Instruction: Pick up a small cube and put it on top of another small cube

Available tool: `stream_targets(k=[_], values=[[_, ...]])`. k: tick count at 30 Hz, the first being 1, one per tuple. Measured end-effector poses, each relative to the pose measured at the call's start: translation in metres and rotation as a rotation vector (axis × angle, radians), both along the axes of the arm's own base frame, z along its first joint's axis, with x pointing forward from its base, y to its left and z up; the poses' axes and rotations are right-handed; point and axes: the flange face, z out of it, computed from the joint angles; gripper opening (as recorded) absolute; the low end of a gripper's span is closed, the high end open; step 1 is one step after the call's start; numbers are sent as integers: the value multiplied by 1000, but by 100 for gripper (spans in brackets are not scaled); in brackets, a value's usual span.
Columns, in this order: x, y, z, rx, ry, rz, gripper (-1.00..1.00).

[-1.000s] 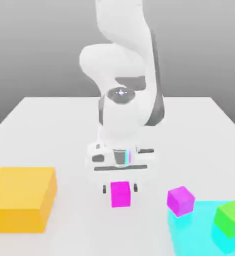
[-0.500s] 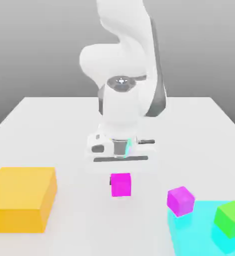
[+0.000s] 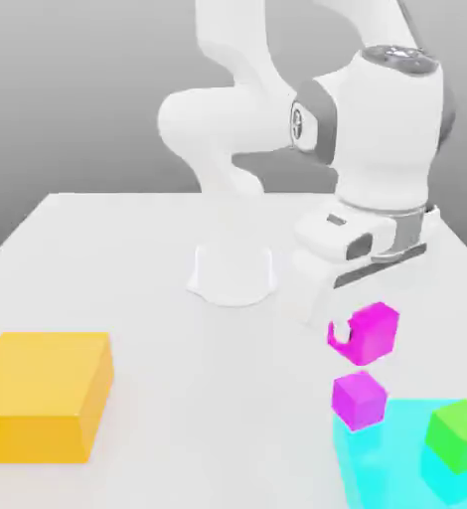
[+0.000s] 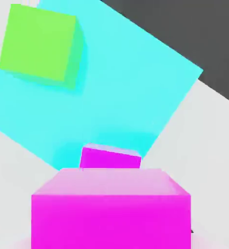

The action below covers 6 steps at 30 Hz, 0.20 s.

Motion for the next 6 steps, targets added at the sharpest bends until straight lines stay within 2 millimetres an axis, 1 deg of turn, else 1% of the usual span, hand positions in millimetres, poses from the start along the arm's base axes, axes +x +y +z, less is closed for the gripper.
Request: stream_targets(k=[1, 6], values=[[-1, 1, -13, 0, 0, 3, 100], [-1, 2, -13, 0, 0, 6, 100]])
